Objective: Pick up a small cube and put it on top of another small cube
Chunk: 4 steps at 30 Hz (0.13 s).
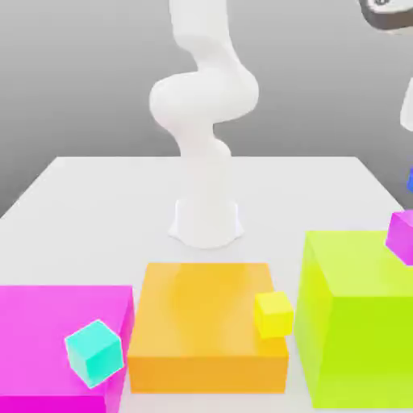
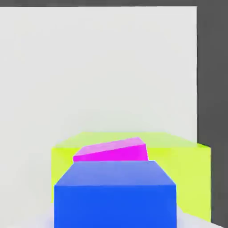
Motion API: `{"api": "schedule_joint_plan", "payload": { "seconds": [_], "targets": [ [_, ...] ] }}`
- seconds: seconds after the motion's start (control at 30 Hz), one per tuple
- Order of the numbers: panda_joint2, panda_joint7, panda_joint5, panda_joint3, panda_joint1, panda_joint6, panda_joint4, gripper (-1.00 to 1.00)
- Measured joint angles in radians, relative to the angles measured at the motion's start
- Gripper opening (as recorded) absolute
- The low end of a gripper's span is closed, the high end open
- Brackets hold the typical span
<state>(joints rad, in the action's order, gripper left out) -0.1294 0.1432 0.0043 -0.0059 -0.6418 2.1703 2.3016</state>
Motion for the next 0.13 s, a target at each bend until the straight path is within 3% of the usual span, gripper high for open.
{"api": "schedule_joint_plan", "payload": {
  "seconds": [0.13],
  "targets": [
    [0.000, 0.000, 0.000, 0.000, 0.000, 0.000, 0.000, 1.00]
  ]
}}
